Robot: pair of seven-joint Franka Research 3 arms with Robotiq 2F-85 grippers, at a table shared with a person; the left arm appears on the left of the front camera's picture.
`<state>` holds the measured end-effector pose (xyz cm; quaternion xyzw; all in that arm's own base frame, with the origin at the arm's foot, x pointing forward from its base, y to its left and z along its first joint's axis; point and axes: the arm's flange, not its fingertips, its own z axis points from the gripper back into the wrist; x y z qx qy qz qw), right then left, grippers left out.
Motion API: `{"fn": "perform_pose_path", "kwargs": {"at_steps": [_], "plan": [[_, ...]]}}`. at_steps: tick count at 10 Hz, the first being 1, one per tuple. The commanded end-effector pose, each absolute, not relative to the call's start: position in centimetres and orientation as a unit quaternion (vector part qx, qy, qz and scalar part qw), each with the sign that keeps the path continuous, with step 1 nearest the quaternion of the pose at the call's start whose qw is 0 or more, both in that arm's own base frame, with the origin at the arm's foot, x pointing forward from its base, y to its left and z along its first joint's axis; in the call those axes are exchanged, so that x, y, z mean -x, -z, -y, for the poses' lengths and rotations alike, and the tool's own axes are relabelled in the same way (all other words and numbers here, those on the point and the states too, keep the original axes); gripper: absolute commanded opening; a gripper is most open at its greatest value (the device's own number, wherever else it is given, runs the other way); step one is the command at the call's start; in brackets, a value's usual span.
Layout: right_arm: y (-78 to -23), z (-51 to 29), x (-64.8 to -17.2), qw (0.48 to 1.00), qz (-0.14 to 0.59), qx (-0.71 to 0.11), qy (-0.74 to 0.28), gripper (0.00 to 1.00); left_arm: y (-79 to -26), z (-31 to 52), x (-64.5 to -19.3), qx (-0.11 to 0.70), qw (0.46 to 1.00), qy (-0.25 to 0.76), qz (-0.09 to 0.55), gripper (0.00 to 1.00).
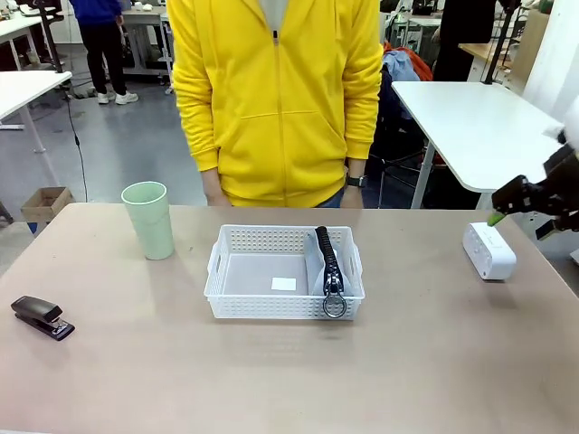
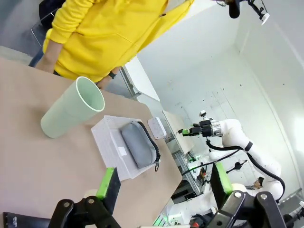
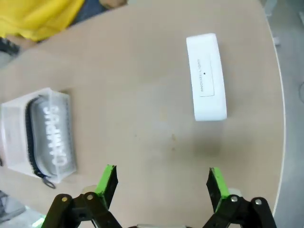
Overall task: Efficiently arrange items inside the basket to fit them all.
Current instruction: Pick up the Digital clock and place it inside the Organizing basket.
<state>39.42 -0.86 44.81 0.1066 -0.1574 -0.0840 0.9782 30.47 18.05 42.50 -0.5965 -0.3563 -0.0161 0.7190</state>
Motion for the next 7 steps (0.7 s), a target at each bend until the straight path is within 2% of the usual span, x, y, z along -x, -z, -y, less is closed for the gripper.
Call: {"fn": "perform_pose_path", "kwargs": {"at_steps": [1,3,7], "plan": [[-44.76,2.2,-41.16,0.978,0.18,-0.055,0.088,1.0,-42.55,-18.1,-30.32,0.598,0.713,0.025,0.365,1.0],[-44.84,2.24,-41.13,0.977,0.183,-0.077,0.078,1.0,-42.55,-18.1,-30.32,0.598,0.713,0.025,0.365,1.0],[-44.25,1.92,-40.61,0.981,0.17,-0.066,0.065,1.0,-42.55,-18.1,-30.32,0.598,0.713,0.025,0.365,1.0]]}}
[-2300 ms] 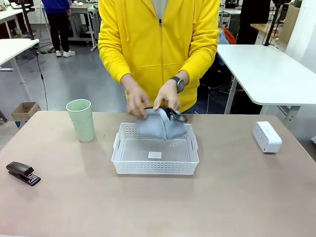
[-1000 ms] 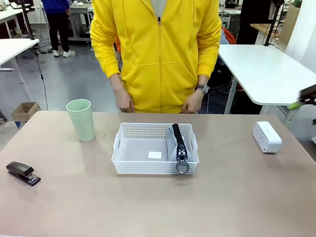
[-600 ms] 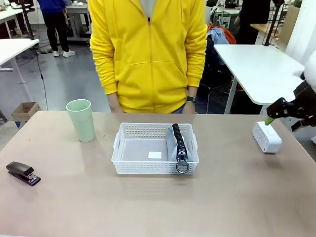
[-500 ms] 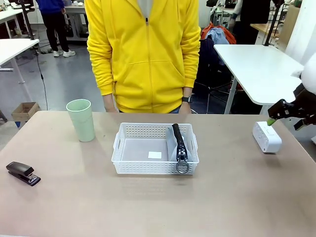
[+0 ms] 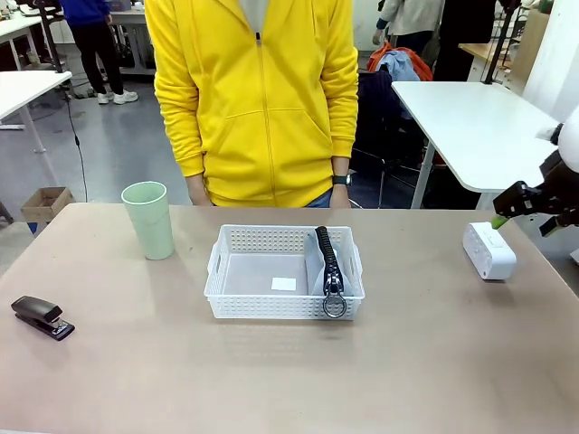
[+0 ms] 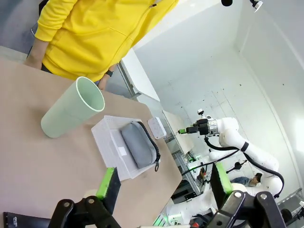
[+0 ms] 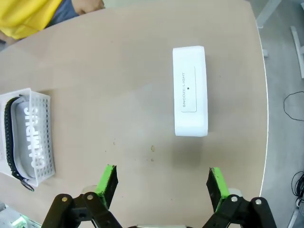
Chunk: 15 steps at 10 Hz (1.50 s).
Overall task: Efficiently arrange items inside the basket to fit them all.
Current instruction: Pick up the Digital clock and place it inside the Organizing basket.
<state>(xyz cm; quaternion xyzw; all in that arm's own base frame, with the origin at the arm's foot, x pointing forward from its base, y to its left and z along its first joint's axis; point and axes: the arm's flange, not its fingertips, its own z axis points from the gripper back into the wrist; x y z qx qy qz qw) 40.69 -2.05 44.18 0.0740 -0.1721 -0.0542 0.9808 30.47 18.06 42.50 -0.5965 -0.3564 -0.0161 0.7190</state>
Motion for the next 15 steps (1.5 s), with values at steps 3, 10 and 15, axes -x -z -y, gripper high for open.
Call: {"fn": "perform_pose_path", "kwargs": {"at_steps": [3,10,15], "plan": [[-43.2,1.1,-43.4,0.99,0.14,-0.016,0.026,1.0,-42.5,-18.1,-30.3,0.598,0.713,0.025,0.365,1.0],[-35.4,2.1,-53.2,0.999,0.034,0.014,0.03,1.0,-42.5,-18.1,-30.3,0.598,0.713,0.025,0.365,1.0],[-31.1,2.6,-55.0,0.997,-0.015,0.033,0.065,1.0,-42.5,-18.1,-30.3,0.598,0.713,0.025,0.365,1.0]]}}
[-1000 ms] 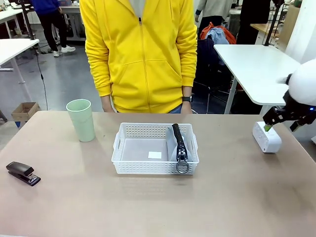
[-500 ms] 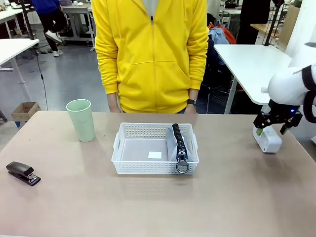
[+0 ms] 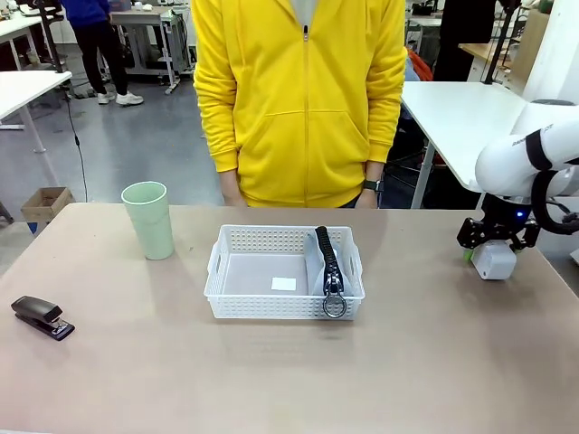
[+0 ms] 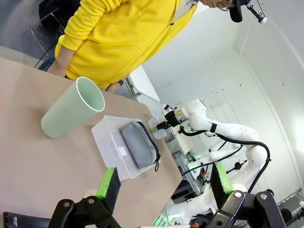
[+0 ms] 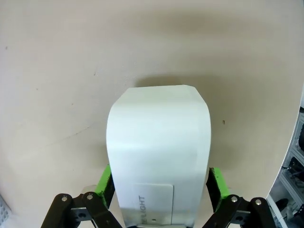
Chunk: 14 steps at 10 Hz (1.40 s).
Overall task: Efficiently arrange items inside the basket to fit them all.
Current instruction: Pick up the Digital clock and place it inside the Organizing basket.
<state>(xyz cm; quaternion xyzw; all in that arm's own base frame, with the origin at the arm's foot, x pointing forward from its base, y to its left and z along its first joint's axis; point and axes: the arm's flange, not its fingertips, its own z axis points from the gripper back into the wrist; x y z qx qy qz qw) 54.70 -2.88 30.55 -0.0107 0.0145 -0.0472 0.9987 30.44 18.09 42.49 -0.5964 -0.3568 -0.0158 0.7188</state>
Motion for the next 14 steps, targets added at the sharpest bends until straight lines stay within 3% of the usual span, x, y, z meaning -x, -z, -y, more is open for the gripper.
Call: {"fn": "perform_pose_path", "kwargs": {"at_steps": [1,5,8,9,12,14], "plan": [[-30.9,2.7,-54.78,0.998,-0.016,0.026,0.06,1.0,-42.55,-18.1,-30.32,0.598,0.713,0.025,0.365,1.0],[-30.77,2.59,-54.85,0.998,-0.014,0.023,0.059,1.0,-42.55,-18.1,-30.32,0.598,0.713,0.025,0.365,1.0],[-30.98,2.52,-54.8,0.997,0.002,0.028,0.067,0.12,-42.55,-18.1,-30.32,0.598,0.713,0.025,0.365,1.0],[-30.93,2.53,-54.83,0.997,0.0,0.028,0.066,0.0,-42.55,-18.1,-30.32,0.598,0.713,0.025,0.365,1.0],[-30.96,2.55,-54.84,0.998,0.005,0.03,0.062,0.04,-42.55,-18.1,-30.32,0.598,0.713,0.025,0.365,1.0],[-30.95,2.54,-54.81,0.997,0.006,0.035,0.062,0.0,-42.55,-18.1,-30.32,0.598,0.713,0.025,0.365,1.0]]}}
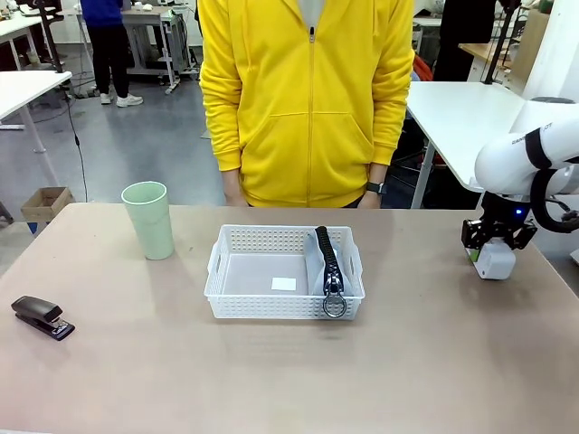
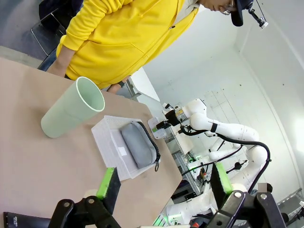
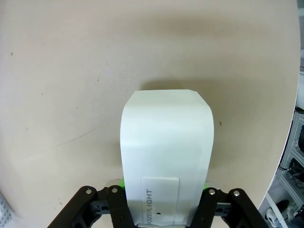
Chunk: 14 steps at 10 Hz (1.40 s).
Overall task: Efficiently arrange items inside the basket to fit them all.
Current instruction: Pick up the Digital clock and place it inside the Organizing basket.
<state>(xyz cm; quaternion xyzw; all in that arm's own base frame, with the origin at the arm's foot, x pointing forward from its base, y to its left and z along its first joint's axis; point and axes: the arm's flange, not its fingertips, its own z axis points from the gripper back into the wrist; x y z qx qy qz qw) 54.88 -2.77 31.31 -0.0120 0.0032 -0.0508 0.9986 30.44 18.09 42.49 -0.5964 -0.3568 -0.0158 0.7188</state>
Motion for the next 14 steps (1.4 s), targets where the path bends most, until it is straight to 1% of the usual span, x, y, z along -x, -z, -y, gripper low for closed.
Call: {"fn": "perform_pose_path", "kwargs": {"at_steps": [1,3,4,6,8,9,10,11,12,13,14], "plan": [[-30.9,2.5,-54.8,0.997,0.006,0.037,0.063,0.0,-42.5,-18.1,-30.3,0.598,0.713,0.025,0.365,1.0],[-31.1,2.5,-54.8,0.997,0.01,0.04,0.064,0.0,-42.5,-18.1,-30.3,0.598,0.713,0.025,0.365,1.0],[-32.1,2.7,-54.5,0.997,0.019,0.035,0.068,0.0,-42.5,-18.1,-30.3,0.598,0.713,0.025,0.365,1.0],[-36.3,3.0,-53.0,0.997,0.051,0.015,0.061,0.0,-42.5,-18.1,-30.3,0.598,0.713,0.025,0.365,1.0],[-41.8,3.0,-49.5,0.997,0.06,-0.057,-0.005,0.0,-42.5,-18.1,-30.3,0.598,0.713,0.025,0.365,1.0],[-43.5,2.8,-47.3,0.993,0.063,-0.081,-0.052,0.0,-42.5,-18.1,-30.3,0.598,0.713,0.025,0.365,1.0],[-44.4,2.6,-45.0,0.986,0.077,-0.093,-0.111,0.0,-42.5,-18.1,-30.3,0.598,0.713,0.025,0.365,1.0],[-44.6,2.4,-43.2,0.97,0.077,-0.115,-0.201,0.0,-42.5,-18.1,-30.3,0.598,0.713,0.025,0.365,1.0],[-44.3,2.4,-42.2,0.956,0.071,-0.128,-0.253,0.0,-42.5,-18.1,-30.3,0.598,0.713,0.025,0.365,1.0],[-44.0,2.6,-42.0,0.952,0.08,-0.138,-0.261,0.0,-42.5,-18.1,-30.3,0.598,0.713,0.025,0.365,1.0],[-43.6,2.9,-42.5,0.955,0.081,-0.148,-0.242,0.0,-42.5,-18.1,-30.3,0.598,0.713,0.025,0.365,1.0]]}}
